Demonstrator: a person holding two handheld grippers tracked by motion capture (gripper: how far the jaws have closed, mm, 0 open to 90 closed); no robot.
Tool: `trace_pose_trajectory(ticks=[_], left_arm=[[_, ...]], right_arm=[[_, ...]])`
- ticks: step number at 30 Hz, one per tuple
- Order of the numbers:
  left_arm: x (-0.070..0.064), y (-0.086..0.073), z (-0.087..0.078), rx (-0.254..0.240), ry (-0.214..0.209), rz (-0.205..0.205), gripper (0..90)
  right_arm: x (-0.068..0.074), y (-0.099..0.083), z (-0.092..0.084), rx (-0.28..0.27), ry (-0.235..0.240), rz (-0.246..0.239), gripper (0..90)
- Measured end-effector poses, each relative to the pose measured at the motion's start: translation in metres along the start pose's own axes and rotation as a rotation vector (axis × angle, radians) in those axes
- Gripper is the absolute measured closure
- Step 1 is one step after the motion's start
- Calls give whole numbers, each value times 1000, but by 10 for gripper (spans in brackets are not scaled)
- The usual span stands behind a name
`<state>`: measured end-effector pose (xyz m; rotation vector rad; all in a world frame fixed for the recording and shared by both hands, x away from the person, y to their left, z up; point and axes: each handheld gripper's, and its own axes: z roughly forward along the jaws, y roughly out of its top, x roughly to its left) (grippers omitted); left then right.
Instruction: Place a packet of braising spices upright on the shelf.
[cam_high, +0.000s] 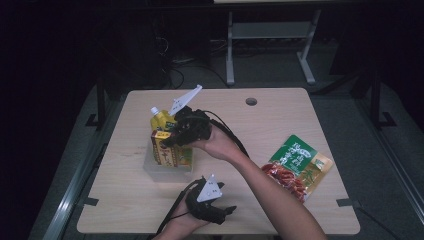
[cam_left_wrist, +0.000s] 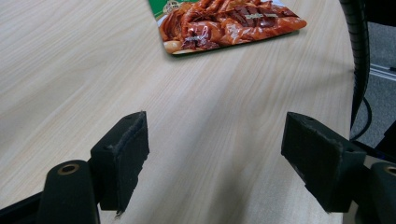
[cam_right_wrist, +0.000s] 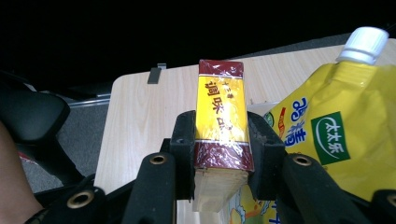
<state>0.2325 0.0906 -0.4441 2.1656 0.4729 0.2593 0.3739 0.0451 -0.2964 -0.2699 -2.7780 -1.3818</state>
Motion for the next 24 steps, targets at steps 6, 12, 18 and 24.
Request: trace_pose_trajectory(ticks=[6,12,18,24], left_arm=[[0,0,0,5,0,1,226],[-2,0,1,9,-1,-9,226],[-3,0,3,14,-5,1,226],[-3,0,3,10,-8,-5,226]], right_arm=[[-1,-4,9,28,14,1,672],[-4,-13,13,42,31,21,672],[-4,-21,19,68,33,20,670],[-2,-27,26,93,26,8,669]])
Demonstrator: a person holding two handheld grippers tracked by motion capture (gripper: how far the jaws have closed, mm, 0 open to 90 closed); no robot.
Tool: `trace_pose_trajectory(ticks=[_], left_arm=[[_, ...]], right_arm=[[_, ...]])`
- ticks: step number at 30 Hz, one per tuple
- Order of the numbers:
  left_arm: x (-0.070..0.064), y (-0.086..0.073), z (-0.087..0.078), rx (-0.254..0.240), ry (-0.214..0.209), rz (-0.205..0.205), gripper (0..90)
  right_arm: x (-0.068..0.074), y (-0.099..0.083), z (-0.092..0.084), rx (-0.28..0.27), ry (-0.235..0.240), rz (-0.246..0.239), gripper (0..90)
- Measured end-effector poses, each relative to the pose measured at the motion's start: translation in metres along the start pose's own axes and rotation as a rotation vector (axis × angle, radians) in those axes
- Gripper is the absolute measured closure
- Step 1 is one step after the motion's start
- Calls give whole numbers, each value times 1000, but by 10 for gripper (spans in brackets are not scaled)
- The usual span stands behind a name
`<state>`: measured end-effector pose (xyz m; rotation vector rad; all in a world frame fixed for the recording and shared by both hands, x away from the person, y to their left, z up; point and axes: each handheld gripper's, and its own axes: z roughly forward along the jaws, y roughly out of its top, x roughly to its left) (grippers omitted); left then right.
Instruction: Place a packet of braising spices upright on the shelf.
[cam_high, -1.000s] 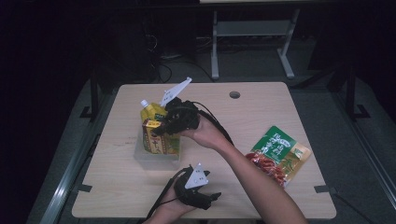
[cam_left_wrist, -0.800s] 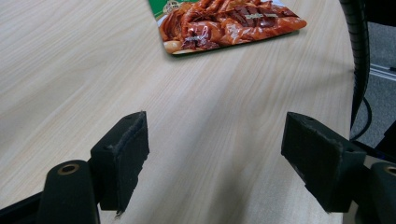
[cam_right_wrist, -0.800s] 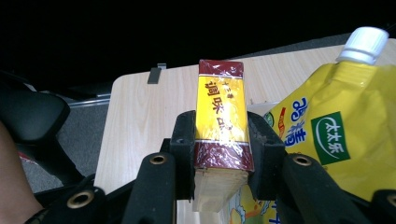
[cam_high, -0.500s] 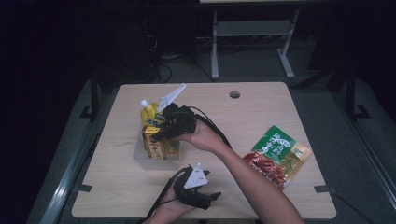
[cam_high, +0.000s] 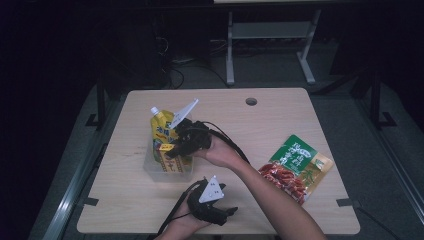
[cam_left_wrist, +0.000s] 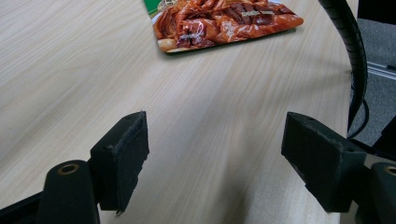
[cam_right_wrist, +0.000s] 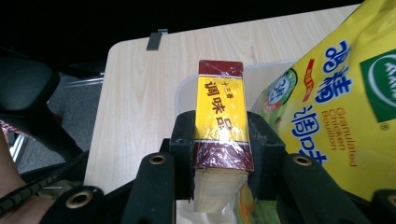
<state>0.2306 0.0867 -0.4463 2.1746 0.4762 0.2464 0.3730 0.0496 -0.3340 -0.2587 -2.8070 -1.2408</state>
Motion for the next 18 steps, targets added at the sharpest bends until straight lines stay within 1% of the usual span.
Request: trace_pose_trajectory(ticks=[4,8,14,17,18], left_arm=[[1,0,-1,3,-1,3,226],[1,0,-1,3,-1,3,226],[0,0,-1,4,-2,2,226],[-1,0,-1,2,-1,1,226],[-1,0,-1,3,-1,1,226]], right_arm=[[1,-2,5,10,-4,-5,667],[0,-5,9,18,2,2,664],[0,-7,15,40,11,-1,657],[1,-8,16,48,11,4,654],[1,-8,17,49,18,13,648]])
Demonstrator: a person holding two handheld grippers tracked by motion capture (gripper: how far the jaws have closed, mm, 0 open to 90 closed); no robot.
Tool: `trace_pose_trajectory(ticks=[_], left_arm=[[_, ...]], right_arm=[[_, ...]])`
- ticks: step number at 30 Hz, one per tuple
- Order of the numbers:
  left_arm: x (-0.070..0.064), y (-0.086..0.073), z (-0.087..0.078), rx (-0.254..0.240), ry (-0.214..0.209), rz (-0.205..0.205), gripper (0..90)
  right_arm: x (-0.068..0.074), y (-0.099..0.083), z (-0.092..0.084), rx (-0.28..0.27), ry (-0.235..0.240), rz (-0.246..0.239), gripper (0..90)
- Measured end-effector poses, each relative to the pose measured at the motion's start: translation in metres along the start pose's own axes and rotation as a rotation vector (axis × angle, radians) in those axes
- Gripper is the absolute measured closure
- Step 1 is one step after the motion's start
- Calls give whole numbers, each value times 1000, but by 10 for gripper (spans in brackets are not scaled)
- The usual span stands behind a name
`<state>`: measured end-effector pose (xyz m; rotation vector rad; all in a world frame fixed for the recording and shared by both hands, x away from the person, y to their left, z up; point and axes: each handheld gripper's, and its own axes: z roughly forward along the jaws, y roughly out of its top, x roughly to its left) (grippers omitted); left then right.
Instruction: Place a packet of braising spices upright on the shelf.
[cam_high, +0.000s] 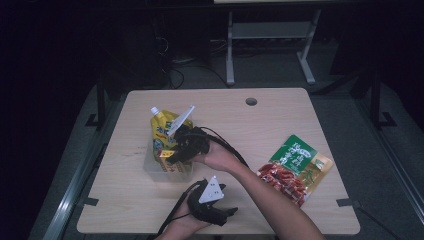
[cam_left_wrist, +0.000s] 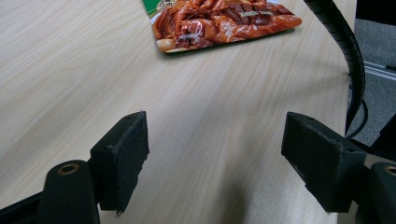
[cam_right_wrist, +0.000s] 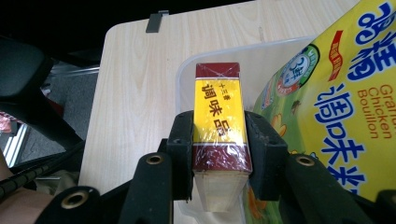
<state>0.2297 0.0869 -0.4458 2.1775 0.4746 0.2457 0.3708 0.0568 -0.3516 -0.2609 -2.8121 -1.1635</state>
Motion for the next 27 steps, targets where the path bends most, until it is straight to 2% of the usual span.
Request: trace_pose_trajectory(ticks=[11,27], left_arm=[[-1,0,0,5,0,8,226],[-1,0,1,1,-2,4,226]], right_arm=[[0,0,-5,-15,0,1,648],[5,-2,-26,-69,-5,12,610]])
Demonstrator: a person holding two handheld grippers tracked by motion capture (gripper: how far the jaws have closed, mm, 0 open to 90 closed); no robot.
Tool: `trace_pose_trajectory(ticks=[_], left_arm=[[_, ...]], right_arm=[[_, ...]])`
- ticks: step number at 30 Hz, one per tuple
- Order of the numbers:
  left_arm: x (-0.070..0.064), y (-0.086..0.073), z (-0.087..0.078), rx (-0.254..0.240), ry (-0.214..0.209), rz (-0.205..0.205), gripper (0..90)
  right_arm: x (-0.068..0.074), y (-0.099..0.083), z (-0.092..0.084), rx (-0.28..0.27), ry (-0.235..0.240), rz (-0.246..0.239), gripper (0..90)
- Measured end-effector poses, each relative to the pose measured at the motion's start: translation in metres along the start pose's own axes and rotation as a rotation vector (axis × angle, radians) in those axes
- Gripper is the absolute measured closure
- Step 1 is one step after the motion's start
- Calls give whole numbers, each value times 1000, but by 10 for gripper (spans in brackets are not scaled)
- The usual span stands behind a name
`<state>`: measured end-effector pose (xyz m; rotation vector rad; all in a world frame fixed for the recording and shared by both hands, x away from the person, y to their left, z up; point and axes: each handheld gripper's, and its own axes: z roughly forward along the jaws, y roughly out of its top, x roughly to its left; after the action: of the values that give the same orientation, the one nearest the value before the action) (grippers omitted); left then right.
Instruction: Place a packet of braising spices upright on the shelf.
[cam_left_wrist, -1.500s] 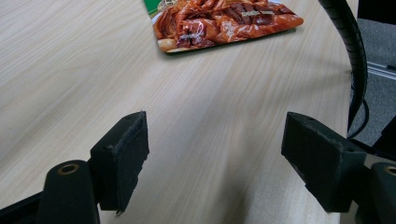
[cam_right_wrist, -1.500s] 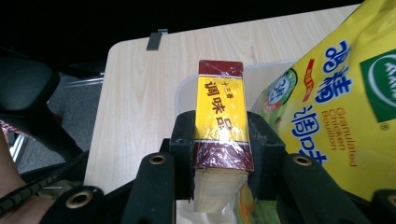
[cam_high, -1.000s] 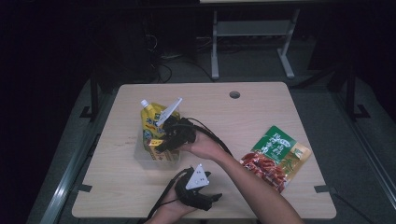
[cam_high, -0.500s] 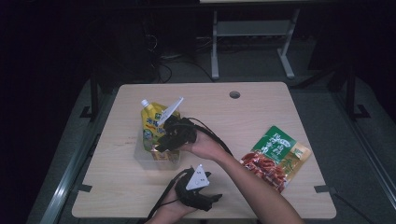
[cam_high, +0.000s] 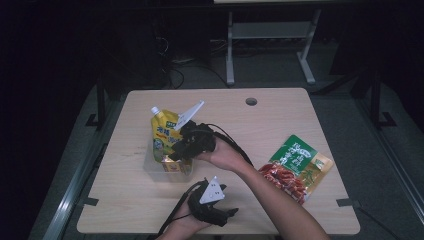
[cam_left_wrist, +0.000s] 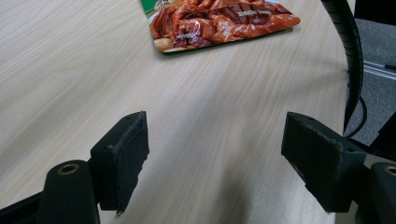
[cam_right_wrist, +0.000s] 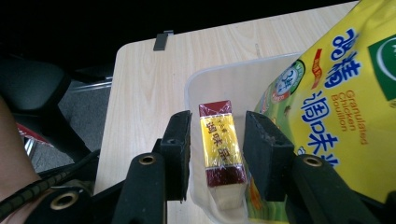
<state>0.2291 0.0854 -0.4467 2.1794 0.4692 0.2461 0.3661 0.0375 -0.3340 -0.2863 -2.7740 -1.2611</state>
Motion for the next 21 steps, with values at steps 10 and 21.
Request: trace_pose_trajectory(ticks=[10,21], left_arm=[[1,0,0,9,-3,-8,227],[2,-1,1,2,-2,-12,227]], right_arm=[[0,-6,-22,-29,-21,16,592],[0,-23,-52,-55,-60,49,576]])
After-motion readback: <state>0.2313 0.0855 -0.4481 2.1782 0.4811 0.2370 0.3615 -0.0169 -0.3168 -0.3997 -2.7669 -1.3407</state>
